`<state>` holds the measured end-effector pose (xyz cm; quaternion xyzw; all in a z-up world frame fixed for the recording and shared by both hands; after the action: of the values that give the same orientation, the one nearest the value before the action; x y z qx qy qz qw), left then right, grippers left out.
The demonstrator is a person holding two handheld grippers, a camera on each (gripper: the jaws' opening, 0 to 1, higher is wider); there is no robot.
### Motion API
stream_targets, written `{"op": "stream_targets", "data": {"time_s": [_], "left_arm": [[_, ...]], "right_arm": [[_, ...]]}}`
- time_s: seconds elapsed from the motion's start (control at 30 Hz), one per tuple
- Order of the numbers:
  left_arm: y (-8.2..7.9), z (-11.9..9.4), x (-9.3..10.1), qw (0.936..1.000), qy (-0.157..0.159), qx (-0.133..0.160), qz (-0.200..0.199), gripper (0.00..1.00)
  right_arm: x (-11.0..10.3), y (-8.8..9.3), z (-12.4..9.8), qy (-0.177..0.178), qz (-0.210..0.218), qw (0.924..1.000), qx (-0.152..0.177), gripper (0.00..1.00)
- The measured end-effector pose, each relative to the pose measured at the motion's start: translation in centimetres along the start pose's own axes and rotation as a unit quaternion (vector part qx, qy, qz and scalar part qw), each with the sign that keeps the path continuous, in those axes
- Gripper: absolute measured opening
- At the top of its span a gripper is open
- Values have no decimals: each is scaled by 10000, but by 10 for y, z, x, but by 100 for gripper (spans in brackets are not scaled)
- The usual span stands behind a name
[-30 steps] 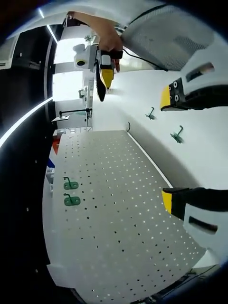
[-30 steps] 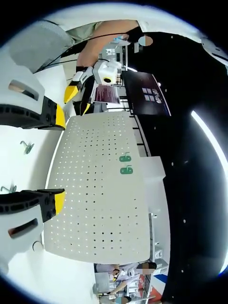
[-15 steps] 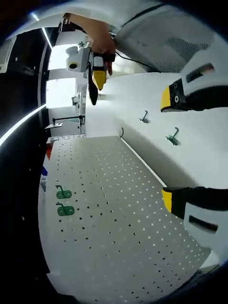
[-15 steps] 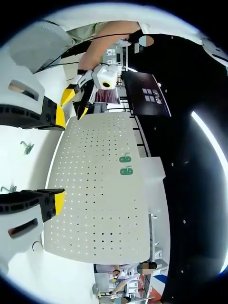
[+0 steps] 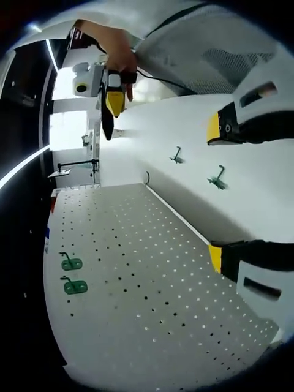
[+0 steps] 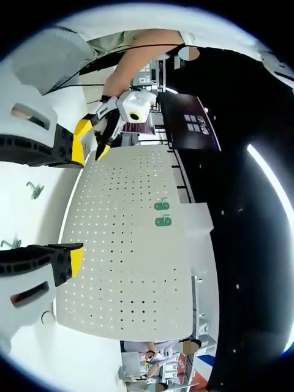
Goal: Insert the hook assembly into the mounting plate slot until the hook locks in place.
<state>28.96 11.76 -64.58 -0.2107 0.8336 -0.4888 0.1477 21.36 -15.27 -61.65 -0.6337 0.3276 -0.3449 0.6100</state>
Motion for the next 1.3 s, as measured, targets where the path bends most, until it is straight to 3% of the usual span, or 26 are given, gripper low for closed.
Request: {"op": "stream_targets", "data": {"time_s": [0.53, 1.3], "left_arm": [[9, 24, -3, 9974, 385, -531, 292, 62], [15, 65, 3, 9843, 969, -1182, 877, 59]], "right_arm": [[1, 1, 0, 19, 27, 10000, -10, 48], [0, 0, 0, -16, 31, 10000, 9, 47]]}}
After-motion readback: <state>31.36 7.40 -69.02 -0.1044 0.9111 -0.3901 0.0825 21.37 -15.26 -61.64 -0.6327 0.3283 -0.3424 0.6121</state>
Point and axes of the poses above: the point that each gripper's makers call its tool centre point, and the gripper's own axes: z roughly forward along the fingers, x roughly to its right, y roughly out of its underside, the point moved 8 cm from there along -z, roughly backward along the fingers, and after that the axes turned 4 degrees about -z, right-handed, at the moved point
